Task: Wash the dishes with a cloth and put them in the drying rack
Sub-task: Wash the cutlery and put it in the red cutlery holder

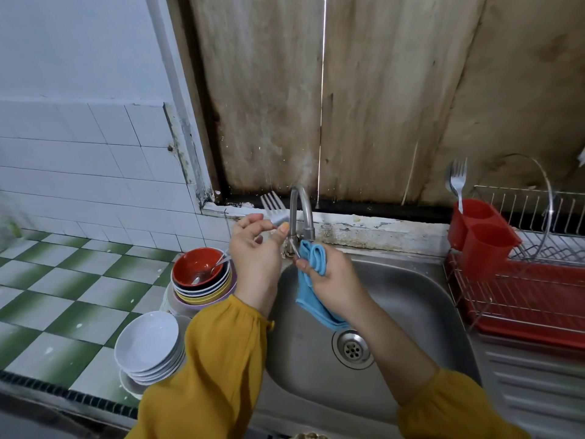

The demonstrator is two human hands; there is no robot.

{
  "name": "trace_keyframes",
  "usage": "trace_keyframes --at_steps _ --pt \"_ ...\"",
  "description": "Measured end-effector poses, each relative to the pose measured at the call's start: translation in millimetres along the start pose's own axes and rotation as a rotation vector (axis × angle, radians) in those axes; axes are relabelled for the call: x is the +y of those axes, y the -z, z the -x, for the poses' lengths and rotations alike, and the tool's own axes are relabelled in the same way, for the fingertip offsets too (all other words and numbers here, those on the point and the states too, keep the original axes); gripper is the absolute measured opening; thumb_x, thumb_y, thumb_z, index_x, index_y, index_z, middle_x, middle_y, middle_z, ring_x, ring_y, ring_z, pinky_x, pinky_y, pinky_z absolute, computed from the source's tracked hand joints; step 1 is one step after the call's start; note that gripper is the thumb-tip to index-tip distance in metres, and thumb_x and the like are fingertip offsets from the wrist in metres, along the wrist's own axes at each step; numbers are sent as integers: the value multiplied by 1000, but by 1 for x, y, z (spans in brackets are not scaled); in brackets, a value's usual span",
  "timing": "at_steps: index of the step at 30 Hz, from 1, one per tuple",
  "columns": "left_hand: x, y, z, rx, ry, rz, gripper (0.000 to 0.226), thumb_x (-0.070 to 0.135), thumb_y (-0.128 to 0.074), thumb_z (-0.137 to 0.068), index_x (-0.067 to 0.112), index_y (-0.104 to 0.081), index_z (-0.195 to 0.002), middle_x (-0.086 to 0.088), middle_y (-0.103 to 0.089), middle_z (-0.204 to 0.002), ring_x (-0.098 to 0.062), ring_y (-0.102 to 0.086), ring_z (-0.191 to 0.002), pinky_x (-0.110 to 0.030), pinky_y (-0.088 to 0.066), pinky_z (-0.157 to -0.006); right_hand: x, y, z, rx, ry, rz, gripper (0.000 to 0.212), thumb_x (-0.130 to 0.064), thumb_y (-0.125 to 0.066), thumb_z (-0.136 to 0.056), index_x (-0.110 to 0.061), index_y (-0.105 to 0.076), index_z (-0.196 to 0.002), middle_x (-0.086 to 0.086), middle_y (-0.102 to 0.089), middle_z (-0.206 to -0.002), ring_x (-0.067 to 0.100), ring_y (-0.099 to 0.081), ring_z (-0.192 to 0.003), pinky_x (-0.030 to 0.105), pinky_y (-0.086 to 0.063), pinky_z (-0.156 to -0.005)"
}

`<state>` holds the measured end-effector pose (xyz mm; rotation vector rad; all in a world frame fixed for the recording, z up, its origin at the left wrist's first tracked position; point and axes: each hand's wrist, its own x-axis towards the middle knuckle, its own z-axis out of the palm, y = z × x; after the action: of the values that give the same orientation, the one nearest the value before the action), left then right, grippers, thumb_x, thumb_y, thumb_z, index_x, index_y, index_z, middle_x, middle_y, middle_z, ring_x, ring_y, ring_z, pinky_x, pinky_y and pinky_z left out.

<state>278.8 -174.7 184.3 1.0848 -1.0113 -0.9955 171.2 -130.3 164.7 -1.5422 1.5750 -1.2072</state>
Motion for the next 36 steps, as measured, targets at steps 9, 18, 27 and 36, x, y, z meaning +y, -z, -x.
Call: trace_keyframes --at_steps 9,18,27,36 --pt "-18 6 -10 117 76 102 13 2 -73 -81 -1 -61 -86 2 -50 -116 -22 -50 -122 -29 -48 -95 23 20 17 -54 54 213 27 -22 -64 -93 -34 -48 -75 -10 -52 -68 2 -49 -61 15 -38 -57" --pt "-23 16 -15 21 67 105 17 10 -53 -98 14 -62 -84 -5 -62 -95 -24 -62 -92 -45 -53 -90 51 47 24 19 -126 113 12 -17 -64 -92 -29 -64 -88 -11 -64 -86 -1 -59 -76 11 -45 -61" --pt "-23 -4 6 -586 494 377 29 12 -27 -103 14 -39 -77 6 -32 -48 -5 -24 -37 -13 -18 -42 10 77 -1 146 136 25 49 -14 -75 -82 -50 -58 -109 -11 -61 -100 -3 -58 -85 8 -47 -67" --pt "-1 -26 19 -933 514 321 23 15 -31 -96 15 -47 -80 6 -25 -51 -5 -18 -39 -17 -10 -44 -19 120 -19 81 512 271 22 -23 -76 -79 -27 -72 -100 -2 -65 -100 8 -62 -97 25 -49 -91"
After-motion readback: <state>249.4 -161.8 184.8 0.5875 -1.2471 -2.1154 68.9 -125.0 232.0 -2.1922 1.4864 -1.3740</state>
